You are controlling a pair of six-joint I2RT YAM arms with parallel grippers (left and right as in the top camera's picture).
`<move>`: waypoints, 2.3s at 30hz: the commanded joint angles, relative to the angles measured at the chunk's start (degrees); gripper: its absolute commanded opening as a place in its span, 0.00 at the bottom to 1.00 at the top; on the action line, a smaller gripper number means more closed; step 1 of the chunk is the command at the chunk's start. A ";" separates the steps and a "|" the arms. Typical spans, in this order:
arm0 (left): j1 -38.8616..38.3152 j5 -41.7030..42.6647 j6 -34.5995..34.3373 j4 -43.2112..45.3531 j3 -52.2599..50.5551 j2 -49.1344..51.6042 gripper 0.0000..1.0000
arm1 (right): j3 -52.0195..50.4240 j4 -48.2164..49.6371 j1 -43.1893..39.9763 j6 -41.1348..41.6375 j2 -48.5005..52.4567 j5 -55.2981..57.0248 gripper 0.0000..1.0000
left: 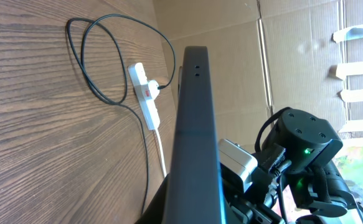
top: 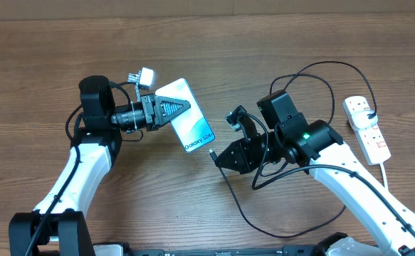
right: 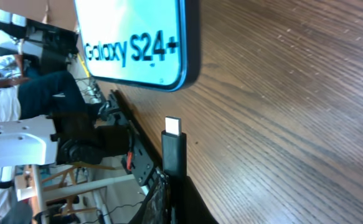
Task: Plug charger to phone and switch on socket
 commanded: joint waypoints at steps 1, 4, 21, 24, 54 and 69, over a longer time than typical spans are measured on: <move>0.20 0.22 0.66 0.42 0.59 -0.09 0.04 | -0.35 0.26 0.28 0.44 -1.05 -2.49 0.04; 0.20 -0.15 0.63 0.42 0.59 -0.09 0.04 | -0.35 1.07 0.28 0.39 -1.05 -4.28 0.04; 0.13 -1.90 -4.09 0.28 0.59 -0.09 0.04 | -0.35 3.98 0.31 0.26 -1.05 1.38 0.04; -0.17 -1.97 -4.09 -0.11 0.59 -0.09 0.04 | -0.35 4.48 0.33 0.24 -1.05 1.38 0.04; -1.49 -0.52 -0.35 -1.33 0.59 -0.09 0.04 | -0.35 5.95 3.54 2.40 -1.05 6.12 0.04; -1.42 -2.21 0.52 -1.33 0.59 -0.09 0.04 | -0.17 3.52 3.54 1.73 -1.11 6.36 0.04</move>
